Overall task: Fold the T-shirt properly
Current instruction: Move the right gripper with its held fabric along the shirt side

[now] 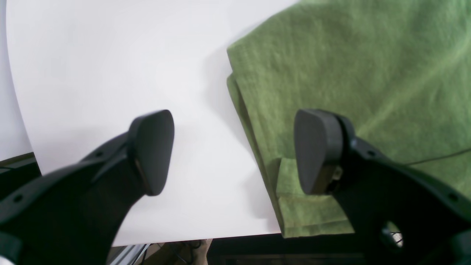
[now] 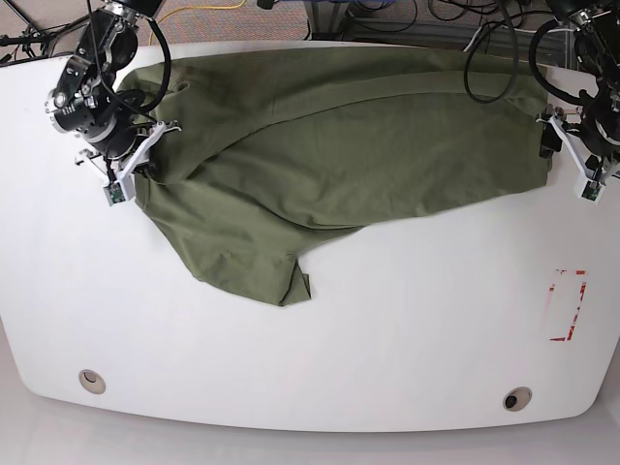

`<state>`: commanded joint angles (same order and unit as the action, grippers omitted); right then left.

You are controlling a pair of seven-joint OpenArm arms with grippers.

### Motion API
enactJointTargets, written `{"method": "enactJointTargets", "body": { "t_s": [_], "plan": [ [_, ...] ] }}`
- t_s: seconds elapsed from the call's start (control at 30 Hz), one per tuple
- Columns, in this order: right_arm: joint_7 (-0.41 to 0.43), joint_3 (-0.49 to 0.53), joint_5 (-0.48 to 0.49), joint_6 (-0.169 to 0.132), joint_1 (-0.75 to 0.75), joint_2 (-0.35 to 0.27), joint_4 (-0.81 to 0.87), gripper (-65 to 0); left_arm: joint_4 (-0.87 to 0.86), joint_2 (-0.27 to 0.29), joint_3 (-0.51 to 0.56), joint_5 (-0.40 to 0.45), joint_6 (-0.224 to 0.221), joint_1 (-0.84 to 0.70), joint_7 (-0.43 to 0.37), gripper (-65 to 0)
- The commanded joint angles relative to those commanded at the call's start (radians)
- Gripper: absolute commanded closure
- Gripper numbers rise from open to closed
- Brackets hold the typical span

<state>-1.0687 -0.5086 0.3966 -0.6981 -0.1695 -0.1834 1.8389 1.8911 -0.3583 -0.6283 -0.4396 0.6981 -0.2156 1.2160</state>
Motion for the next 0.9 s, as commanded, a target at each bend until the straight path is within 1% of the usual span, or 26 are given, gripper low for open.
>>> {"method": "enactJointTargets", "body": {
  "t_s": [0.33, 0.73, 0.9],
  "plan": [
    [0.000, 0.031, 0.000, 0.000, 0.023, 0.002, -0.003, -0.2, 0.000, 0.000, 0.000, 0.000, 0.000, 0.000, 0.000, -47.8],
    [-0.002, 0.034, 0.000, 0.000, 0.051, 0.005, -0.003, -0.2, -0.005, 0.000, 0.000, 0.000, 0.000, 0.000, 0.000, -47.8],
    [-0.002, 0.071, 0.002, 0.000, 0.063, 0.006, -0.006, -0.2, -0.044, 0.000, 0.002, 0.000, 0.000, 0.003, 0.000, -47.8]
  ]
}}
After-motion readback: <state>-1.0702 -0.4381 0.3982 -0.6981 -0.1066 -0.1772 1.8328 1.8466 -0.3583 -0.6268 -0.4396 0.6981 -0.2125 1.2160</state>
